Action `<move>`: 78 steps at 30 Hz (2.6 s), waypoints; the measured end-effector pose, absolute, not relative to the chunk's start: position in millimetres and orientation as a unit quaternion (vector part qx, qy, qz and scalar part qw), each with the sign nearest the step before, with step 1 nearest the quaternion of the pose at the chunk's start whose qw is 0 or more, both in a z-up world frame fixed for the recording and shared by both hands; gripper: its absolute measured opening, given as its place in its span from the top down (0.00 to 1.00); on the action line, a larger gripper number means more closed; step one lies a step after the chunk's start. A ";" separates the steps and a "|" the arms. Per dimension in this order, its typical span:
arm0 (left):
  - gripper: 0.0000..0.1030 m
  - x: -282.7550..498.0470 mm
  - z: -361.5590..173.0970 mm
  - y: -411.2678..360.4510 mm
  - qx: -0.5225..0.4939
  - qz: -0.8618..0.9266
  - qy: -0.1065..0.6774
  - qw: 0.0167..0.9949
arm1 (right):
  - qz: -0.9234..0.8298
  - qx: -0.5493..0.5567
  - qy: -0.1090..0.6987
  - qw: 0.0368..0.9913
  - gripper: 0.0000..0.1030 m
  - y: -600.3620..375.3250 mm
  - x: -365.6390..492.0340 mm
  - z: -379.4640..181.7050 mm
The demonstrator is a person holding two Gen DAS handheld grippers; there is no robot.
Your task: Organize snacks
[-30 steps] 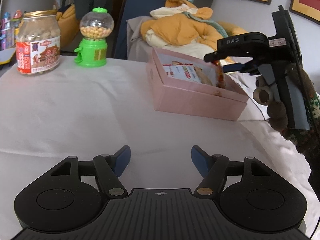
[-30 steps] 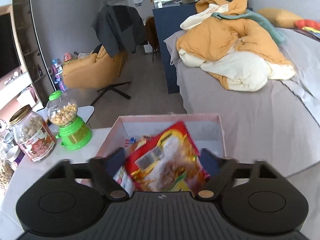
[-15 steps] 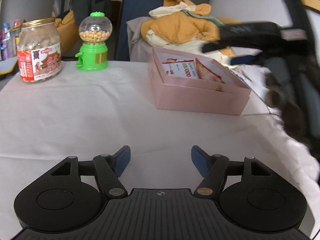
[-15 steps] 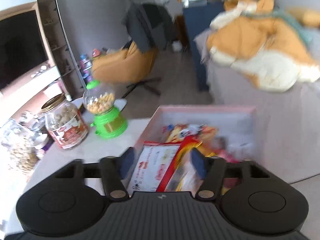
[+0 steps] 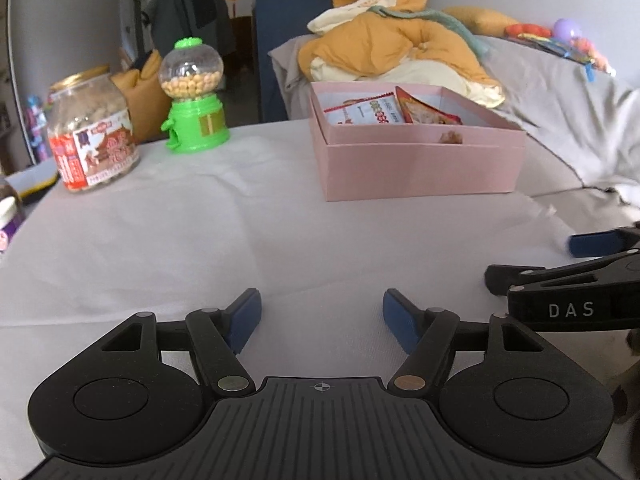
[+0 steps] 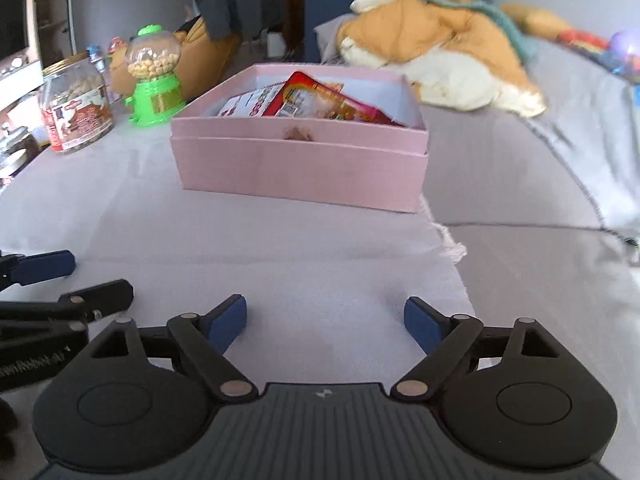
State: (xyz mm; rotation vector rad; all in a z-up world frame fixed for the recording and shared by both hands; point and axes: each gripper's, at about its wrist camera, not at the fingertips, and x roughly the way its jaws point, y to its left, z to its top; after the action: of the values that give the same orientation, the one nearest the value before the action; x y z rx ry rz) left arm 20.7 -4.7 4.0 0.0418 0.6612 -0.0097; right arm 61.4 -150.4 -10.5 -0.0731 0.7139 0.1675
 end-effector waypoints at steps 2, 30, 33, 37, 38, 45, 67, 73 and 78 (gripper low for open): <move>0.26 21.6 3.5 -4.5 0.015 0.000 0.325 0.946 | 0.065 -0.034 0.353 0.933 0.03 -153.4 61.9 -11.5; 0.22 29.4 2.2 -9.6 0.017 0.013 0.326 0.945 | 0.063 0.000 0.329 0.942 0.00 -166.0 56.1 -22.2; 0.22 29.2 2.1 -9.6 0.016 0.013 0.326 0.945 | 0.063 0.000 0.329 0.942 0.00 -166.0 56.3 -22.2; 0.22 29.2 2.1 -9.6 0.016 0.013 0.326 0.945 | 0.063 0.000 0.329 0.942 0.00 -166.4 56.6 -22.2; 0.22 29.2 2.2 -9.5 0.016 0.013 0.326 0.945 | 0.063 0.000 0.329 0.942 0.00 -166.1 56.3 -22.2; 0.22 29.3 2.2 -9.4 0.016 0.013 0.326 0.945 | 0.063 0.000 0.329 0.942 0.00 -166.1 56.2 -22.2; 0.22 29.5 2.2 -9.3 0.015 0.013 0.326 0.945 | 0.063 0.000 0.329 0.942 0.00 -166.1 56.3 -22.4; 0.22 29.5 2.2 -9.6 0.016 0.013 0.326 0.945 | 0.063 0.000 0.329 0.942 0.00 -165.9 56.1 -22.3; 0.22 29.1 1.9 -9.1 0.016 0.013 0.326 0.945 | 0.063 0.000 0.329 0.942 0.00 -165.8 55.9 -22.2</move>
State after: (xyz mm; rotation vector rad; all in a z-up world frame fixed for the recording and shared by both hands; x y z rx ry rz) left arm 29.1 -9.1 1.9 0.0331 0.6634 0.0260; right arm 55.9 -165.8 -22.2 0.0003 0.6703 0.1282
